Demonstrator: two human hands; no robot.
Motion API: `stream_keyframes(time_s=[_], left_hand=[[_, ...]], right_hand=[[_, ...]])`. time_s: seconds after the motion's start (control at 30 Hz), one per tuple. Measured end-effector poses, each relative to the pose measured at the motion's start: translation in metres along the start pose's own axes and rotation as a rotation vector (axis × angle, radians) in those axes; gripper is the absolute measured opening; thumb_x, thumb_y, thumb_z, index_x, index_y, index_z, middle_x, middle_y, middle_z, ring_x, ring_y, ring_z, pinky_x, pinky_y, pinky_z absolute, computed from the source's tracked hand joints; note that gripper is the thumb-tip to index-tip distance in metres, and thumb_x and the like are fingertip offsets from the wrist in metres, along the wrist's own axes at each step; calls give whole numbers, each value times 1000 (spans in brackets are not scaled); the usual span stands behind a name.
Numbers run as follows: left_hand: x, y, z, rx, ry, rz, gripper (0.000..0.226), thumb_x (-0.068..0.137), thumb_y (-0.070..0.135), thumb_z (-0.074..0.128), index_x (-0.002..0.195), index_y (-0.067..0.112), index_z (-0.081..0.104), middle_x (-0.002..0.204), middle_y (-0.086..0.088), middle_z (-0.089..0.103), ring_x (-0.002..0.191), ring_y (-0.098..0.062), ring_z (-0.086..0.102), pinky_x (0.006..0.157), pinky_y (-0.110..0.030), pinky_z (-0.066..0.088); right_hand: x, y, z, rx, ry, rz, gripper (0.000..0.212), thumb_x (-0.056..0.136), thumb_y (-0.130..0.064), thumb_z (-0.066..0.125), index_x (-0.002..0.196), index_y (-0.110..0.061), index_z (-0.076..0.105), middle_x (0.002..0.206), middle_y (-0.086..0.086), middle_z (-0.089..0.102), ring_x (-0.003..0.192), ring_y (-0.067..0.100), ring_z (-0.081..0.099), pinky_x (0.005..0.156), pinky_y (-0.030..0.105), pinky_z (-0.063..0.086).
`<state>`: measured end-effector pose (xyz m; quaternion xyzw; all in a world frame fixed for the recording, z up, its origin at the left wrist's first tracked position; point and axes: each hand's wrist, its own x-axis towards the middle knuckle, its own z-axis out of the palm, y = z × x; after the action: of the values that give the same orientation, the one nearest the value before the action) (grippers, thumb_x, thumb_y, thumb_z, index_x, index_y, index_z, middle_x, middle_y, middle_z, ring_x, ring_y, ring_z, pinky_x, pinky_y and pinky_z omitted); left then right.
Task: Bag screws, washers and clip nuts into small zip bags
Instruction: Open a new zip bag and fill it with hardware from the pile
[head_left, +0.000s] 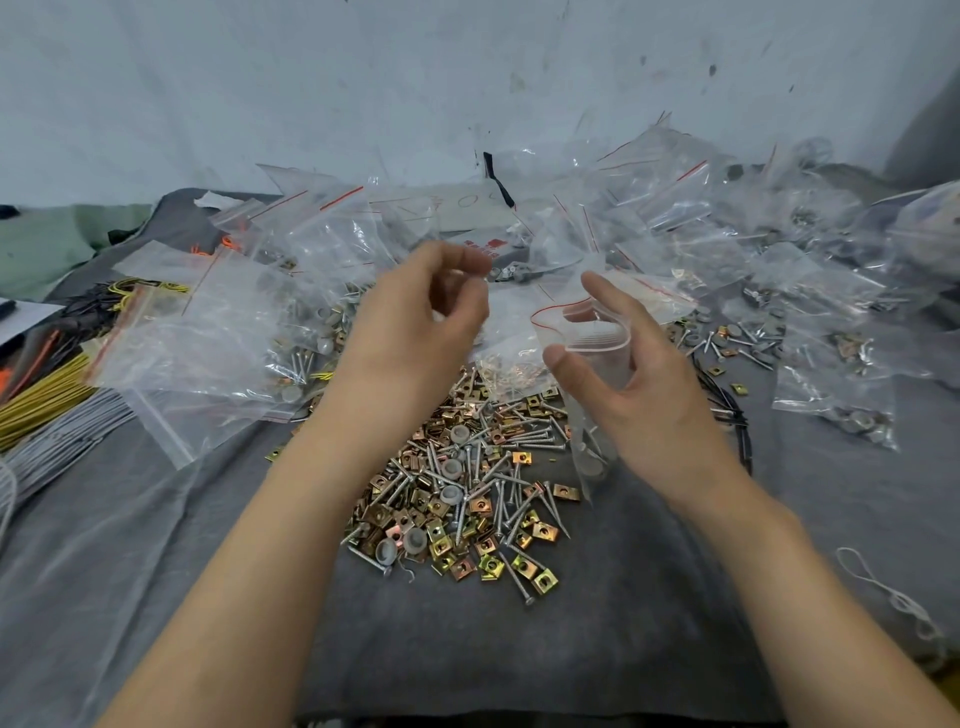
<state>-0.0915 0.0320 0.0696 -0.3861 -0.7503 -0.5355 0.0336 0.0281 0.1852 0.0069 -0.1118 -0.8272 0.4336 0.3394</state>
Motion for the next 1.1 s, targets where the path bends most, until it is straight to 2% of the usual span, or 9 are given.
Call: stream_keyframes(time_s=[0.13, 0.23, 0.33, 0.43, 0.6, 0.87, 1.0, 1.1], left_hand=[[3, 15, 0, -131, 92, 45, 12, 95, 17, 64, 95, 29, 61, 83, 10, 66, 75, 1, 58, 65, -9, 41], [1, 20, 2, -133, 49, 52, 13, 94, 18, 65, 92, 30, 61, 86, 11, 69, 79, 3, 61, 70, -12, 45], [-3, 20, 7, -110, -29, 37, 12, 94, 18, 65, 92, 29, 61, 92, 8, 72, 88, -4, 66, 78, -23, 51], [-6, 20, 11, -68, -92, 43, 6, 94, 19, 66, 96, 24, 64, 90, 9, 71, 89, -4, 66, 82, -33, 54], [-6, 21, 11, -43, -115, 54, 6, 95, 22, 65, 100, 25, 66, 90, 14, 69, 88, 1, 63, 79, -28, 52], [-5, 19, 7, -46, -95, 35, 7, 99, 24, 58, 101, 29, 62, 98, 10, 70, 95, -4, 64, 84, -27, 50], [-2, 6, 5, 21, -82, 0, 7, 99, 27, 56, 103, 29, 62, 97, 9, 69, 93, -5, 63, 77, -16, 48], [-1, -11, 1, 162, -167, -84, 12, 100, 30, 54, 107, 26, 62, 94, 7, 66, 84, -5, 61, 68, -16, 47]], right_hand=[[-1, 0, 4, -10, -17, -11, 68, 91, -58, 64, 151, -40, 38, 124, -42, 47, 119, -28, 37, 91, -7, 24], [-1, 0, 5, -15, -17, -17, 67, 91, -56, 65, 151, -38, 39, 125, -40, 49, 121, -24, 40, 92, -5, 26], [-1, -1, 5, -4, -19, -16, 67, 91, -58, 64, 150, -40, 39, 128, -31, 54, 124, -16, 44, 94, -2, 28], [-1, -1, 5, 0, -16, -17, 66, 91, -58, 64, 150, -43, 38, 126, -38, 50, 123, -20, 43, 92, -4, 28], [-1, -2, 4, 5, -20, -3, 66, 92, -56, 65, 151, -40, 38, 126, -39, 49, 123, -20, 42, 92, -4, 29], [0, -3, 3, 6, -12, 10, 66, 91, -56, 64, 150, -41, 39, 121, -44, 49, 121, -23, 41, 92, -4, 28], [-1, -4, 1, 23, -7, 20, 67, 89, -61, 63, 149, -44, 38, 132, -29, 54, 128, -9, 46, 102, 12, 34], [-1, -4, -1, 36, -2, 37, 69, 88, -63, 63, 149, -45, 39, 133, -31, 53, 131, -6, 45, 107, 20, 36]])
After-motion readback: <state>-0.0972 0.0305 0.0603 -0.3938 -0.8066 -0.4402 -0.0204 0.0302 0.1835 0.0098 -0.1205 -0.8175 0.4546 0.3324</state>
